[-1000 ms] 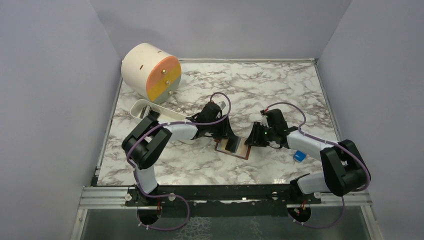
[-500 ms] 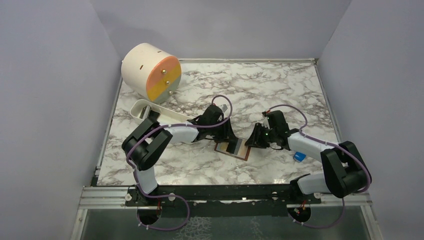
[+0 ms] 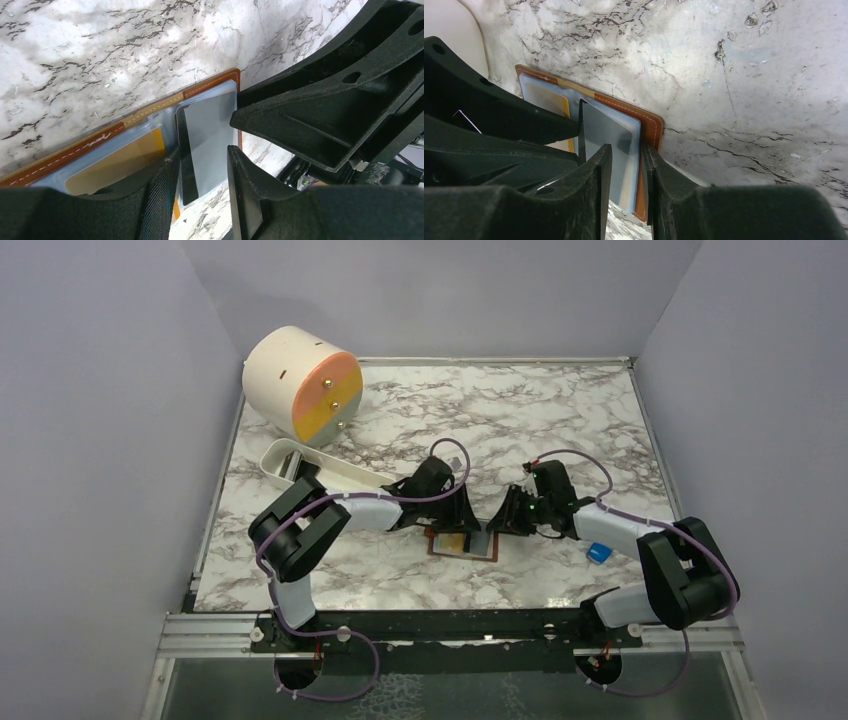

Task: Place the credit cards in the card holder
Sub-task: Insert the credit card into the card holder.

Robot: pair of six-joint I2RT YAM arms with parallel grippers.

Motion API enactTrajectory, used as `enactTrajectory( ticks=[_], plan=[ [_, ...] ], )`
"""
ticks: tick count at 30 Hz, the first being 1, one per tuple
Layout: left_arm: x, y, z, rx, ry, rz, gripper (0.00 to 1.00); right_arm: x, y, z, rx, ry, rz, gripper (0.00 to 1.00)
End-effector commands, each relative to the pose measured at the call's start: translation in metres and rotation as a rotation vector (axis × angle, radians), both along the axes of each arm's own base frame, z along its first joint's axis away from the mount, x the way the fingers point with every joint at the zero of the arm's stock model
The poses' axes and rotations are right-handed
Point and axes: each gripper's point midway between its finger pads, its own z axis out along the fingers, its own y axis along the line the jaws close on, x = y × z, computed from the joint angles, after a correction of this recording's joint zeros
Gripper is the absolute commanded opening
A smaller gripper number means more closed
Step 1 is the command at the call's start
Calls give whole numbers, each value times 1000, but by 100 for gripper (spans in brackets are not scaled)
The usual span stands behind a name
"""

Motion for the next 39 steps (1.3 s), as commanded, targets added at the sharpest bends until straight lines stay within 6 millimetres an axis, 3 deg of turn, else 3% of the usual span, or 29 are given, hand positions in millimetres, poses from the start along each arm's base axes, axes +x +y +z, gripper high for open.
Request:
enactTrajectory(
  ticks=[1, 5, 10, 18, 24, 29, 34, 39],
  plan=[
    [0, -20, 18, -92, -3, -23, 41, -12, -17, -19, -110, 66, -16, 29],
    [3, -20, 23, -78, -16, -21, 41, -5, -24, -11, -158, 45, -30, 30],
    [7, -6, 21, 29, -50, -19, 42, 2, -36, 3, -234, 12, -39, 42],
    [-7, -3, 18, 10, -11, -39, 44, -17, -29, 10, -168, 32, -1, 43],
    [-18, -14, 17, -85, 30, -54, 45, -25, -33, 10, -170, 42, -7, 45],
    [-25, -20, 9, -87, 52, -72, 45, -27, -26, 18, -120, 23, 1, 38],
    [-27, -28, 8, -92, 50, -85, 44, -33, -24, 6, -102, 51, -3, 30],
    [-28, -34, 7, -93, 55, -91, 44, -35, -23, -4, -94, 66, -5, 29]
  ],
)
